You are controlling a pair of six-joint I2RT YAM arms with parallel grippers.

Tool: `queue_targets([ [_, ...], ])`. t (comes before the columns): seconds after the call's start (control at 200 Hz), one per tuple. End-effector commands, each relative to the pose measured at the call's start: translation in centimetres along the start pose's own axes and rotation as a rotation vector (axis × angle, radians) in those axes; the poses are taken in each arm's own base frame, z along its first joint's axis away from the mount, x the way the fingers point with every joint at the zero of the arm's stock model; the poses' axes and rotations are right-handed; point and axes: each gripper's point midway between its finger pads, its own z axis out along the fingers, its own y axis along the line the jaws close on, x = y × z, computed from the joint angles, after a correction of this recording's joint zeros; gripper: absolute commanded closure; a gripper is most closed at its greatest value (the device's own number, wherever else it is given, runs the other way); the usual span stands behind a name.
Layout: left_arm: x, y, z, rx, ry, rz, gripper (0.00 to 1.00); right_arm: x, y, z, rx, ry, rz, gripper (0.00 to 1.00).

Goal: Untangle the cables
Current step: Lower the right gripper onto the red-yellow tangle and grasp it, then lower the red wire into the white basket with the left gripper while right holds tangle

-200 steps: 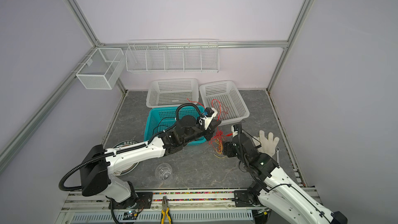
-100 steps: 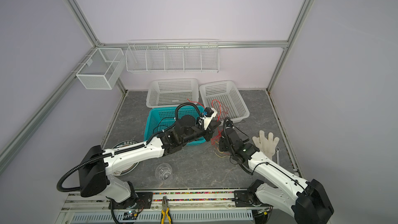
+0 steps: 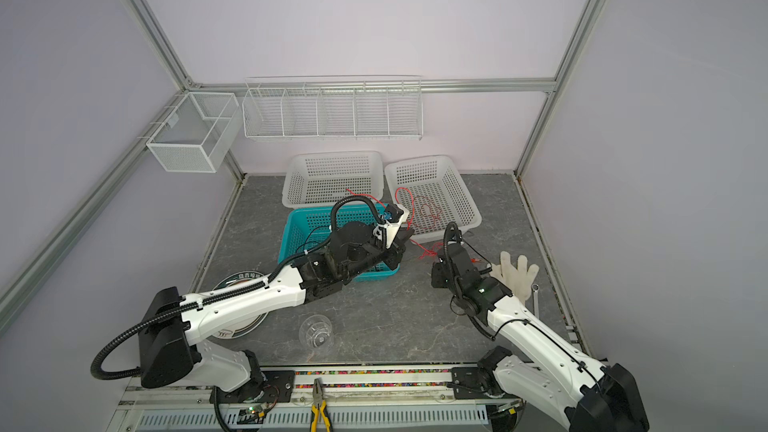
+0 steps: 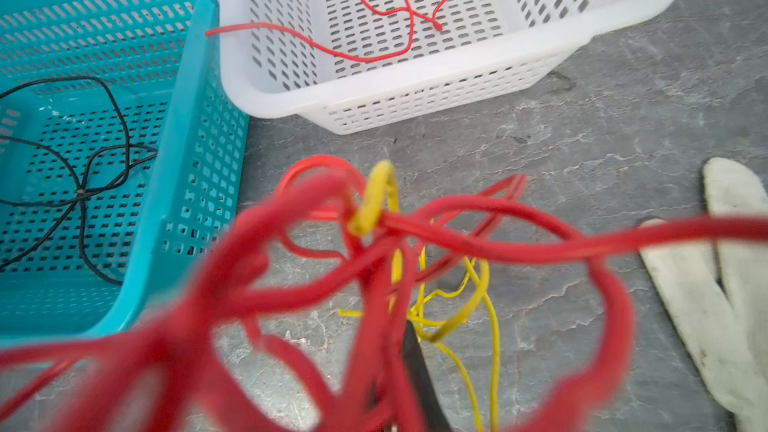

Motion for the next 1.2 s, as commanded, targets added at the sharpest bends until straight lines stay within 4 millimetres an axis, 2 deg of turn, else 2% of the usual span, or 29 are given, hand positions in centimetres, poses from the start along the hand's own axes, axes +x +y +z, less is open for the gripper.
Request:
queue_targets([
  [0.0, -2.6, 3.9, -2.4, -0.161, -0.043, 0.013, 1.0, 1.2, -2.1, -0.2, 0.064, 0.038, 0.006, 0.94],
  [0.155, -3.6, 8.5, -4.6, -0.316, -0.038, -0.018, 1.0, 2.4, -3.0, 0.3, 0.073, 0.082, 0.028, 0.94],
  [0.255, -4.6, 10.5, -6.3, -0.39, -0.059, -0.024, 1.0, 3.2, -3.5, 0.7, 0.086, 0.109, 0.046, 0.94],
  [0.485, -6.7, 12.4, -9.9, -0.499, -0.103, 0.02, 1.0, 4.1, -4.8, 1.3, 0.136, 0.148, 0.097, 0.94],
  [0.545, -7.1, 12.4, -10.6, -0.503, -0.121, 0.019, 1.0, 4.0, -4.3, 1.4, 0.115, 0.151, 0.091, 0.94],
  [0.615, -7.4, 11.6, -10.8, -0.445, -0.149, 0.016, 1.0, 3.8, -3.3, 1.6, 0.055, 0.147, 0.083, 0.93],
  [0.79, -6.9, 9.4, -9.0, -0.309, -0.132, 0.009, 1.0, 3.3, -2.0, 1.9, -0.005, 0.157, 0.068, 0.86],
  [1.02, -4.5, 8.4, -3.7, -0.257, 0.003, 0.005, 1.0, 1.8, -0.3, 1.1, -0.089, 0.126, 0.067, 0.57],
  [1.195, -2.9, 7.7, 1.1, -0.22, 0.111, 0.02, 1.0, -0.7, 1.3, -0.9, -0.186, 0.041, 0.066, 0.33],
])
